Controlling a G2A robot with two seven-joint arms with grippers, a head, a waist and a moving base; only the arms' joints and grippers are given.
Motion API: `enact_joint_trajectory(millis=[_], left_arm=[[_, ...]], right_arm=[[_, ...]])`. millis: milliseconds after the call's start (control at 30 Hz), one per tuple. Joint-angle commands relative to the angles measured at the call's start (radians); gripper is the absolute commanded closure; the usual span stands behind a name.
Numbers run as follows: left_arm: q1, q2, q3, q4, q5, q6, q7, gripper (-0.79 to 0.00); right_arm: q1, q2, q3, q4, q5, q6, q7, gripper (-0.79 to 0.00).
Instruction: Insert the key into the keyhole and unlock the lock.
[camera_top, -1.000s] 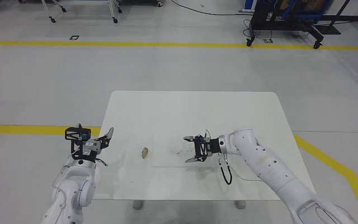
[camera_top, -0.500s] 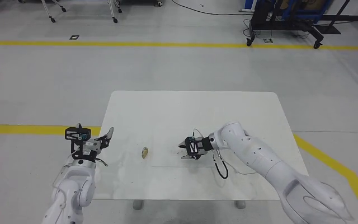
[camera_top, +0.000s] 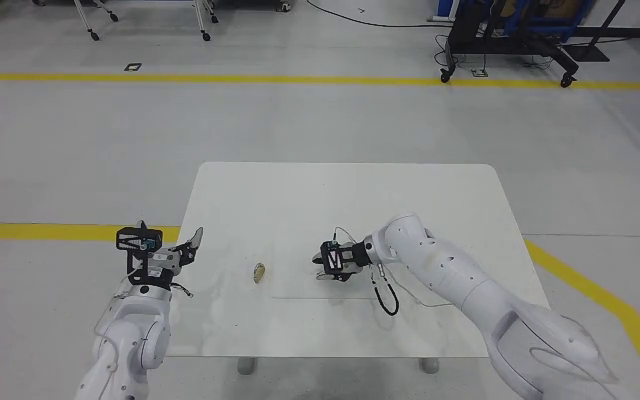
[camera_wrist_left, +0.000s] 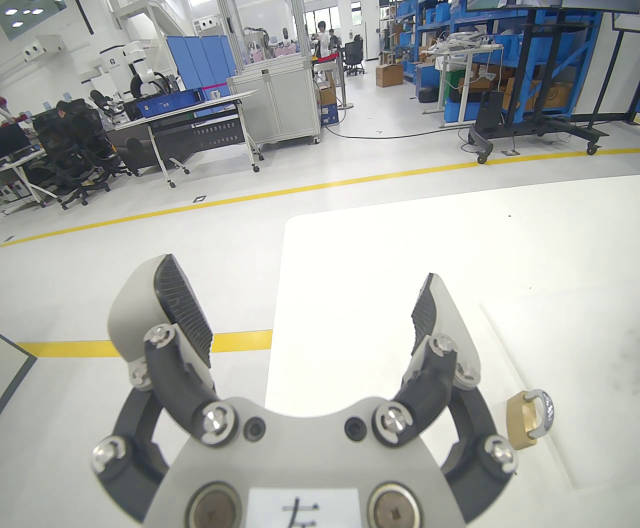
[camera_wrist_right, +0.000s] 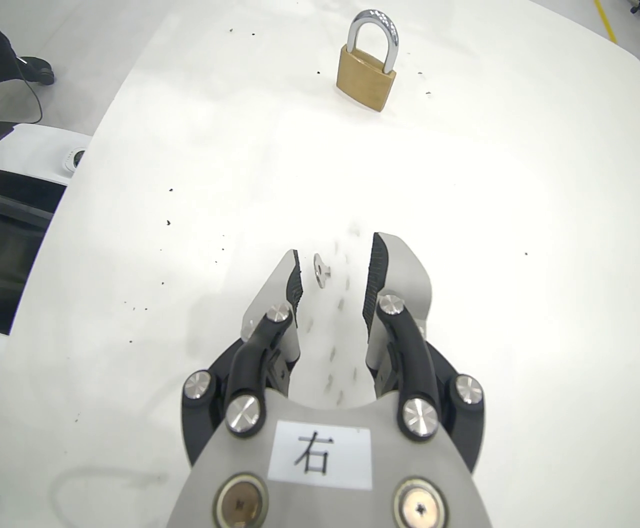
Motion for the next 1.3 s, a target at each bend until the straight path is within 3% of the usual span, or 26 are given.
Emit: enact_joint_trajectory(millis=[0,33,67,500,767,1267], left_arm=[[0.0,0.0,0.0,0.0,0.0,0.0,0.0,-0.785],[0.0,0.0,0.0,0.0,0.0,0.0,0.0,-0.785],[0.0,0.0,0.0,0.0,0.0,0.0,0.0,-0.785],[0.0,0.0,0.0,0.0,0.0,0.0,0.0,-0.785],[0.0,0.0,0.0,0.0,0.0,0.0,0.0,-0.785],[-0.007,0.001,0.023,-0.03,0.04,-0.034,0.0,-0.785]], right_arm=[[0.005,-0.005,-0.009,0.008,-0.008,0.002,-0.01,-0.151],[0.007,-0.007,-0.013,0.012,-0.011,0.003,-0.016,-0.049],[0.008,-0.009,-0.016,0.015,-0.013,0.001,-0.024,0.0],[0.017,0.001,-0.034,0.028,-0.07,0.023,-0.153,0.0],[-0.01,0.019,0.002,-0.003,-0.049,0.094,-0.109,0.0],[-0.01,0.019,0.002,-0.003,-0.049,0.094,-0.109,0.0]])
